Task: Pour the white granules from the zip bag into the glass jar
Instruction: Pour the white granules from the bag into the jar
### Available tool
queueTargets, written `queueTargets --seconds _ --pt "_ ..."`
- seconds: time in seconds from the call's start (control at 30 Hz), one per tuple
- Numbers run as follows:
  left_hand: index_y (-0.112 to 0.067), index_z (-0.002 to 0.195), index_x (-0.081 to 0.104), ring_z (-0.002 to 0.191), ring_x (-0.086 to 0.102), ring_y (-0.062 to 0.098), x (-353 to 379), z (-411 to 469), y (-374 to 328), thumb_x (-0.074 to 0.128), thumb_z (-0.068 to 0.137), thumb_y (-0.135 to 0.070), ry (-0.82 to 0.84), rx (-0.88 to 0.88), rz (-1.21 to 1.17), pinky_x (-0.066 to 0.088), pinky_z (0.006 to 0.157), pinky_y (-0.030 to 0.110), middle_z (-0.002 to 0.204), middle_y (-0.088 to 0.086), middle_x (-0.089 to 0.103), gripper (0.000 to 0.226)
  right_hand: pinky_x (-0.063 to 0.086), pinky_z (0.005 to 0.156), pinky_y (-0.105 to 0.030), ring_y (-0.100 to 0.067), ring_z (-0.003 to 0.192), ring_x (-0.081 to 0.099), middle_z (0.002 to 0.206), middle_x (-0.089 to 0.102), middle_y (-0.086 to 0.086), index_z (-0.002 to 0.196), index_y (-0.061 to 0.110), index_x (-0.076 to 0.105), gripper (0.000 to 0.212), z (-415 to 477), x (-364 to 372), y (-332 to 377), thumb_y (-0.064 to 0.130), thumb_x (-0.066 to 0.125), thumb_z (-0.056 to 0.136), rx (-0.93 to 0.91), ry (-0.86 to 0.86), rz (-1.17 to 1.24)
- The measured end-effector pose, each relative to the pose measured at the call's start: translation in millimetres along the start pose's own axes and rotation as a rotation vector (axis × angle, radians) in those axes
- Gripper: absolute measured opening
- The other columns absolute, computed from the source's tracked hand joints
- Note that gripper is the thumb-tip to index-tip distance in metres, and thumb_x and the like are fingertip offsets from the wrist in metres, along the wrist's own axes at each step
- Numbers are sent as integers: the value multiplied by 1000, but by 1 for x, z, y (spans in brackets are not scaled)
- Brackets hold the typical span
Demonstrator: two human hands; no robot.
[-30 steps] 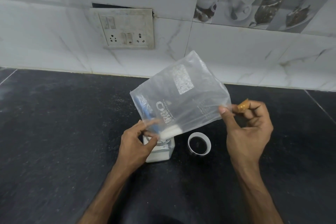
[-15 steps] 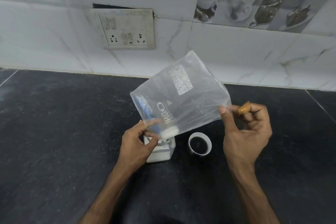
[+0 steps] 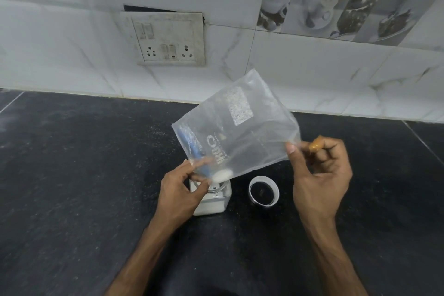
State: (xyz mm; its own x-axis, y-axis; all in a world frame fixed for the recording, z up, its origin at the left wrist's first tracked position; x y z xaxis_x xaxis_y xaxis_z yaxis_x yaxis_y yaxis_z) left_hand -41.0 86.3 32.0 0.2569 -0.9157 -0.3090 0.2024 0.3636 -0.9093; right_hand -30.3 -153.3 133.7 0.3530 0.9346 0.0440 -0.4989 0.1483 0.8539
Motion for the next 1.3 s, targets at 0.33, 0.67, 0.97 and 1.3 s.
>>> queueTargets --seconds 0.33,0.67,0.97,1.3 --pt "-70 106 59 74 71 -1 0 1 -1 79 76 6 -12 22 -4 55 76 13 93 -25 72 84 54 74 -28 -19 77 68 79 72 3 83 24 54 34 3 -5 -1 0 77 81 10 4 -26" --pt "-67 112 58 75 72 0 -1 0 -2 80 76 3 1 -22 13 50 102 56 94 -33 71 82 56 72 -29 -18 77 69 80 72 4 82 23 55 33 5 -6 2 0 77 81 1 13 -43" --pt "-70 110 57 76 72 -1 -1 0 -6 80 76 3 -9 9 11 55 95 36 94 -34 70 83 55 72 -27 -16 78 70 80 72 2 82 24 55 33 7 -6 4 0 77 81 -7 40 -60" --pt "-57 105 62 74 70 -2 0 -1 0 81 76 5 -8 10 19 49 83 8 86 -33 70 71 55 68 -26 -9 81 72 82 73 11 83 23 53 32 7 -4 6 1 77 82 -9 53 -89"
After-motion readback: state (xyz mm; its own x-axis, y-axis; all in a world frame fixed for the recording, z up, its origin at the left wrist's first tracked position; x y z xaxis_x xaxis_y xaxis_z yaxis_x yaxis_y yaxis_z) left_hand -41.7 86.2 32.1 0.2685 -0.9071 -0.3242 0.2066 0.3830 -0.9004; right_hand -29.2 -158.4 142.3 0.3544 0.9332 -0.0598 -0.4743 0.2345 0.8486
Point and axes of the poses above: each hand's wrist, its own z-axis towards the middle knuckle, its own x-axis out of the palm, y = z × x, the point moved 5 cm from there along z, towards the middle knuckle
